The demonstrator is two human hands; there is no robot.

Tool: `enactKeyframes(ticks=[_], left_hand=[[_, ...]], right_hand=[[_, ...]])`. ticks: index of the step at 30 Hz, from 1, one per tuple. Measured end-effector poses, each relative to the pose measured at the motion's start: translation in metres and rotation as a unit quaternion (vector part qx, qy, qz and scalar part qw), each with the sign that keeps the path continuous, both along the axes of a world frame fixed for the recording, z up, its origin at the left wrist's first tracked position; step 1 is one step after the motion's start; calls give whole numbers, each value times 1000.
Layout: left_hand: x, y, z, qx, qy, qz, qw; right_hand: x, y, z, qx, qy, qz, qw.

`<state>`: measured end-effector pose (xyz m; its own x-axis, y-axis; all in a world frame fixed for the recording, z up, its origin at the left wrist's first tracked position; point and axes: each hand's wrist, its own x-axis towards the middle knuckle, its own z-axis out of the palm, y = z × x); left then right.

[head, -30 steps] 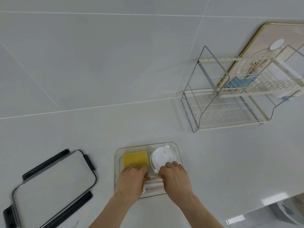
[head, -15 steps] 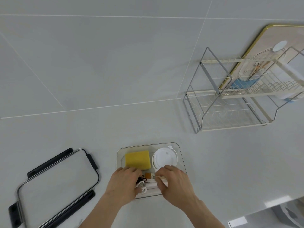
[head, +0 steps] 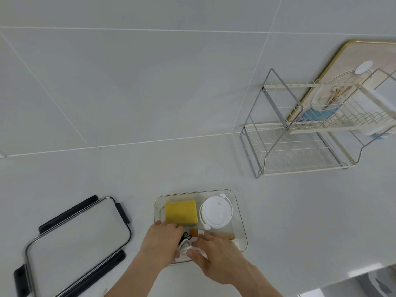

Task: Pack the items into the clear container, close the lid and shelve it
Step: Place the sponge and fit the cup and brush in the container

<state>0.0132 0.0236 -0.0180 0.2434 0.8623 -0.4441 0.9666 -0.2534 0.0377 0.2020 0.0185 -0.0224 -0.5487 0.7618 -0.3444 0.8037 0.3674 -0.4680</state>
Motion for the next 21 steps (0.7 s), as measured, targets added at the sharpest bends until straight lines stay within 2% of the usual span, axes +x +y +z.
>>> enactKeyframes(ticks=[3,7,11,16,21], left_hand=[[-2,-2,1,7,-14,1,1000],[-4,-3,6,34,-59,19,997],[-7,0,7,88,-109,26,990],[-6,1,6,102,-95,26,990],[-4,2,0,139,-118,-4,983]], right_hand=[[0,2,-2,9,2,-4,1000],[2,2,-5,67,2,-20,998],[3,4,-7,66,-17,-9,998],[2,7,-2,61,-19,-13,998],[1,12,1,93,34,-51,994]])
